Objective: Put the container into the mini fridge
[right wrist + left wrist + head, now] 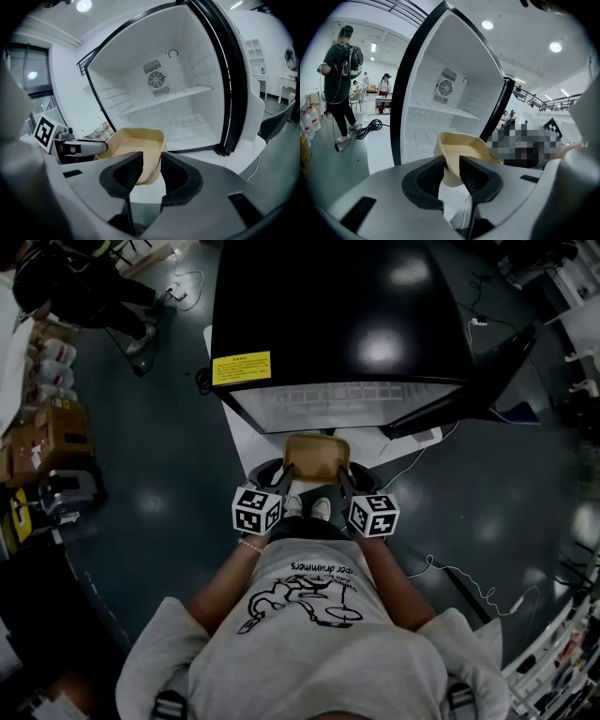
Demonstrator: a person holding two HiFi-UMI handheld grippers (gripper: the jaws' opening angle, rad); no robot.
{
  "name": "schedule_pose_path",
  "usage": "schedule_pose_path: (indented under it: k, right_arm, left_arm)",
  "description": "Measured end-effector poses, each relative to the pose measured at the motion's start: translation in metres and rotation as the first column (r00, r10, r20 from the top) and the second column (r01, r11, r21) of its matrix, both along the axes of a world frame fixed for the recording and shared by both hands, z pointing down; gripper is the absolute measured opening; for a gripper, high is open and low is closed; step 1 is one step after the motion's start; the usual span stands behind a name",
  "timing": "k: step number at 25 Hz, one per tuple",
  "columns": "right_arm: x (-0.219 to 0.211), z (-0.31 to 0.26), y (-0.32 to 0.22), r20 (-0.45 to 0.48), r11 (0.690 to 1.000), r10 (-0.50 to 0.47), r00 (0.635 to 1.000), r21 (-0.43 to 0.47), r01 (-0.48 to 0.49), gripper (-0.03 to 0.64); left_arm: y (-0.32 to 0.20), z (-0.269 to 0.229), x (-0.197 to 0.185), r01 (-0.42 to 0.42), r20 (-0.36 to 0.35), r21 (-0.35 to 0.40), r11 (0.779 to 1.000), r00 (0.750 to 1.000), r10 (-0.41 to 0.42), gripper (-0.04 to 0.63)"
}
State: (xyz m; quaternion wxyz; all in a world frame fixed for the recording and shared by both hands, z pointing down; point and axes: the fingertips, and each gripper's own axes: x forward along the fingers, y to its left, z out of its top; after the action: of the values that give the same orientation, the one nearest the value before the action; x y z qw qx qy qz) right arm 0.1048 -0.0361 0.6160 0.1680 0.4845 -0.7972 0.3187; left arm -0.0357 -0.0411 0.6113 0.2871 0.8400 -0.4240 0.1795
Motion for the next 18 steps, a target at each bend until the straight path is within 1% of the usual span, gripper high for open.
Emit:
schedule_pose_path:
  k: [18]
  right_arm:
    - [0.007,-0.031,-0.011,0.041,0.999,0.024,0.999,0.037,-0.025,0.112]
  left_arm:
    - [-0.007,-0.032,0.007,0.015,-0.034,0.03,0.999,0.999,-0.014,0.109]
